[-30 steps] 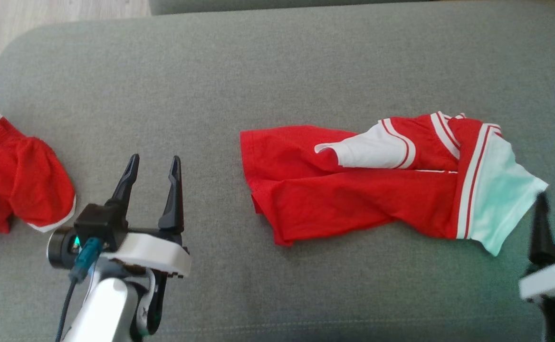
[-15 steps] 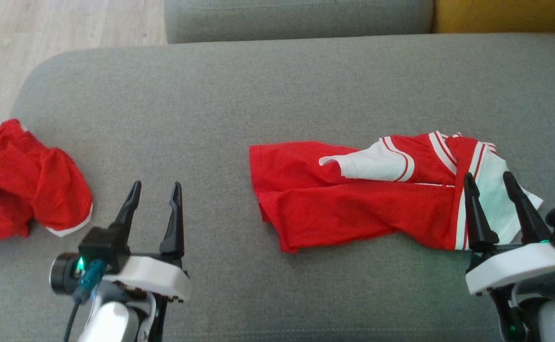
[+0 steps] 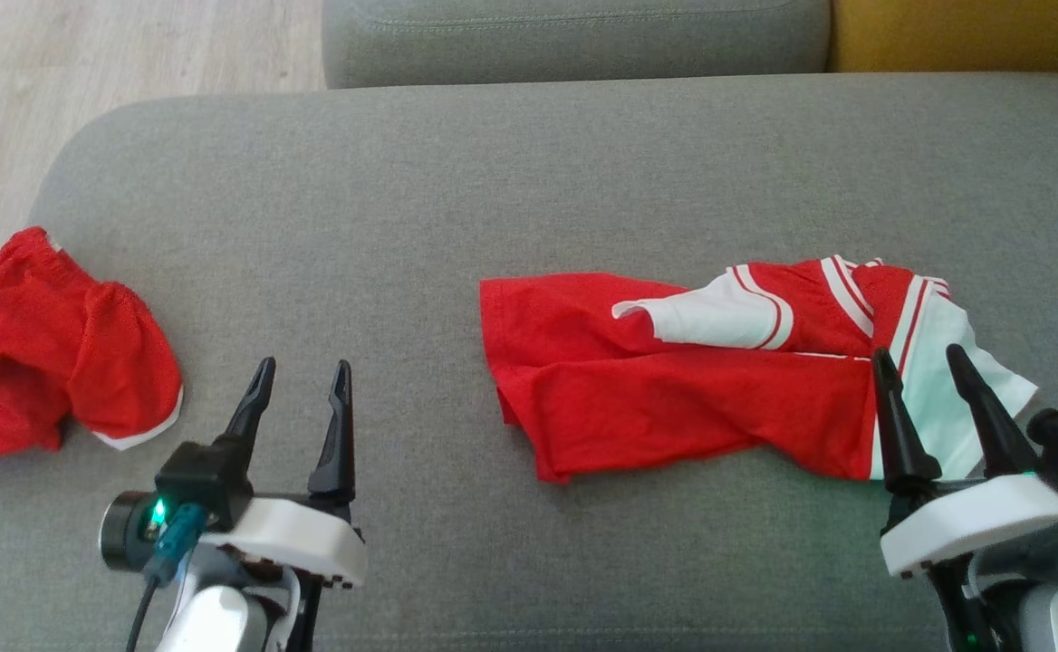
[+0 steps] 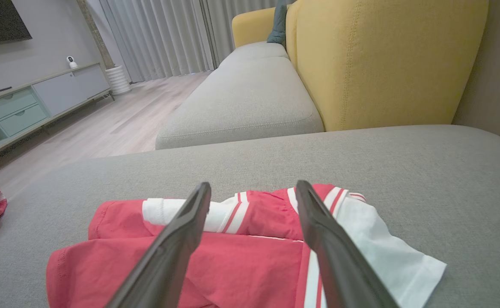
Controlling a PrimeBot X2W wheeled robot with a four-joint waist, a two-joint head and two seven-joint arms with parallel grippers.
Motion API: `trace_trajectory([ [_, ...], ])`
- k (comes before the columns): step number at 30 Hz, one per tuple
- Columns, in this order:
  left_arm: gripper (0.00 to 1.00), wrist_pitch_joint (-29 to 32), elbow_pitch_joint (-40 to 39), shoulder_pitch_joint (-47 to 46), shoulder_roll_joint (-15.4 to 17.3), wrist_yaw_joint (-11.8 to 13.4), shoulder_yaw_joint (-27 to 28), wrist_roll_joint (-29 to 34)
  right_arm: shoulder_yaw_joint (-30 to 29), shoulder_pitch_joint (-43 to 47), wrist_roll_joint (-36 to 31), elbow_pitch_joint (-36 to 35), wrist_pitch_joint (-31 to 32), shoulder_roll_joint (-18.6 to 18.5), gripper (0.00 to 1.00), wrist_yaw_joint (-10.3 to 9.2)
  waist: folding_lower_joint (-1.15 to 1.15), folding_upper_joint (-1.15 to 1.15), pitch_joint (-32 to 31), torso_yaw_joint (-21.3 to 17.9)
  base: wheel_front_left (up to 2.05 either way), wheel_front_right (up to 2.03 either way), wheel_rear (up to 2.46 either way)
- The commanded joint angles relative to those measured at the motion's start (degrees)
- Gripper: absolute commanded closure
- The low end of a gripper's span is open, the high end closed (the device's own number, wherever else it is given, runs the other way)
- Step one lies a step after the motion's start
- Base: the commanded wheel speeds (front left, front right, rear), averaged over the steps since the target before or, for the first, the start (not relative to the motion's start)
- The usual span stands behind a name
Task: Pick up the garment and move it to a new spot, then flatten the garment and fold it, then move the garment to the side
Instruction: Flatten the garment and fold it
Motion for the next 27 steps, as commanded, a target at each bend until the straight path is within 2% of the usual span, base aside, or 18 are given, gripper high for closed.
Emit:
trace_trajectory([
  [1, 0.0, 0.0, -2.2, -1.6, 1.1, 0.4, 2.1, -0.4, 1.4, -1.2, 0.3, -1.9, -0.1, -0.6, 0.0, -0.04, 0.0, 0.0, 0.1, 0.0, 0.0, 0.0, 0.0],
  [6, 0.0, 0.6, -2.6, -2.2, 1.0, -0.3, 1.0, -0.4, 1.3, -1.3, 0.4, -1.8, -0.1, -0.6, 0.0, -0.04, 0.0, 0.0, 0.3, 0.0, 0.0, 0.0, 0.0],
  [12, 0.0, 5.3, -2.2, -4.7, -1.8, -5.1, -5.0, -2.3, 1.8, -1.8, 0.8, -1.5, 0.2, -0.6, 0.0, -0.04, 0.0, 0.0, 1.6, -0.2, 0.0, 0.0, 0.0],
  [18, 0.0, 10.7, 3.0, -7.6, -5.6, -9.5, -10.2, -5.4, 3.0, -2.9, 1.3, -1.3, 0.2, -0.6, 0.0, -0.04, 0.0, 0.0, 3.9, -2.0, 0.0, 0.0, 0.0],
  [26, 0.0, 12.0, 12.1, -12.0, -7.9, -10.6, -10.6, -9.0, 2.5, -3.6, 2.0, -0.9, -0.3, -0.6, 0.0, -0.04, 0.0, 0.0, 6.7, -4.6, 0.0, 0.0, 0.0],
  [27, 0.27, 11.6, 12.8, -12.6, -8.1, -11.1, -10.5, -9.6, 2.3, -3.6, 2.1, -0.8, -0.3, -0.6, 0.0, -0.04, 0.0, 0.0, 6.9, -4.8, 0.0, 0.0, 0.0],
])
